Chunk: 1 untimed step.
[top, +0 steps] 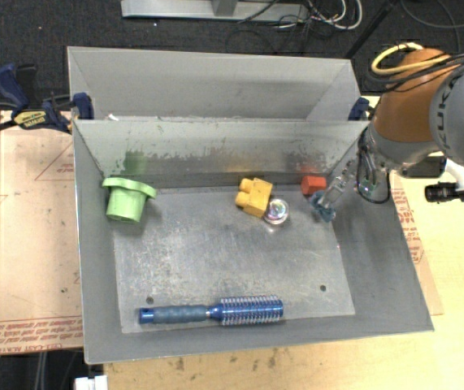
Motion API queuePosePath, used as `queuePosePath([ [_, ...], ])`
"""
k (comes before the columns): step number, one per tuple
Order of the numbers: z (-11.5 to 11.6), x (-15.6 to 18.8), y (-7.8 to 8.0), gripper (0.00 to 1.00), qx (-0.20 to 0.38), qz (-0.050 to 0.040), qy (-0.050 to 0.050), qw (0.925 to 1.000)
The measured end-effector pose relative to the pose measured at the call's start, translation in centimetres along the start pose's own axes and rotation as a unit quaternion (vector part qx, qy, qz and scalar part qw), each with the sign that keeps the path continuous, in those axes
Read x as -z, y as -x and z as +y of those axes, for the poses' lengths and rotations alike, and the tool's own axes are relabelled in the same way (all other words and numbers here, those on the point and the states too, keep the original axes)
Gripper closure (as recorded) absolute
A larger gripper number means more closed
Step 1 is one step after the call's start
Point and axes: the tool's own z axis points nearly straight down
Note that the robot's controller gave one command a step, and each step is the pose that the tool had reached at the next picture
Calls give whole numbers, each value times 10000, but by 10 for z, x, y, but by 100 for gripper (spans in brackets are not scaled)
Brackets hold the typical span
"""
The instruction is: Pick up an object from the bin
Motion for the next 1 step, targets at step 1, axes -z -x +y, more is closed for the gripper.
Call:
queuePosePath([
  [1,-5,-22,-12,100,-409,13,-9,9992],
])
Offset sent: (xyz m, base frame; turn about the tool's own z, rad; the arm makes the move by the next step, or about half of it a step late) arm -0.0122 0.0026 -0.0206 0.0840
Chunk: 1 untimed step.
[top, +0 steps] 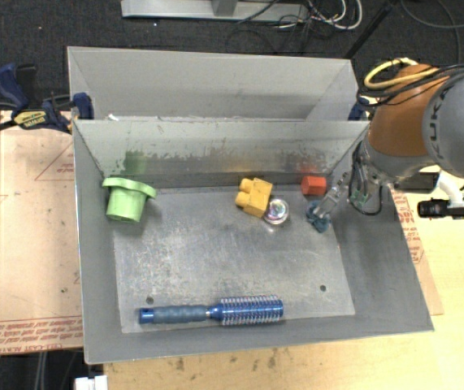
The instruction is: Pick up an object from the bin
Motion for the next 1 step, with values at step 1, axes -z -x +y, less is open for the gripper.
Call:
queuePosePath([
  [1,2,-6,-9,100,-623,-6,5,9981],
])
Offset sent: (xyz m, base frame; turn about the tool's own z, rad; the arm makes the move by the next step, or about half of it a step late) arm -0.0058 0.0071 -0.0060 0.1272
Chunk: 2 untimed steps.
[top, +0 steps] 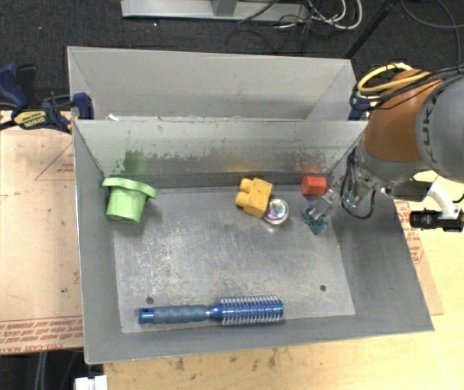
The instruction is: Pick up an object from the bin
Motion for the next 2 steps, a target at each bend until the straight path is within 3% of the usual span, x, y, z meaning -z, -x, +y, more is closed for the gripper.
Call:
queuePosePath([
  [1,30,35,4,100,-645,-22,17,9979],
  [2,35,54,1,100,-802,-18,11,9968],
])
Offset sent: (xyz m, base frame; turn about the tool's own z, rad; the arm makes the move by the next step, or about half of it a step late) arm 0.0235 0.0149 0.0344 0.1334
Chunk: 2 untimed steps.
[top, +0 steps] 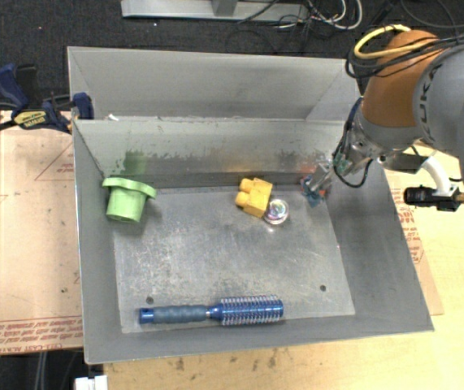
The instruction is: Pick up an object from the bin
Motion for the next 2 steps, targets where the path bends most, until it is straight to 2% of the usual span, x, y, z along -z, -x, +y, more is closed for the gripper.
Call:
queuePosePath([
  [1,-7,-24,-14,100,13,21,-30,10000],
  [2,-8,-1,-7,100,184,-8,-6,9998],
])
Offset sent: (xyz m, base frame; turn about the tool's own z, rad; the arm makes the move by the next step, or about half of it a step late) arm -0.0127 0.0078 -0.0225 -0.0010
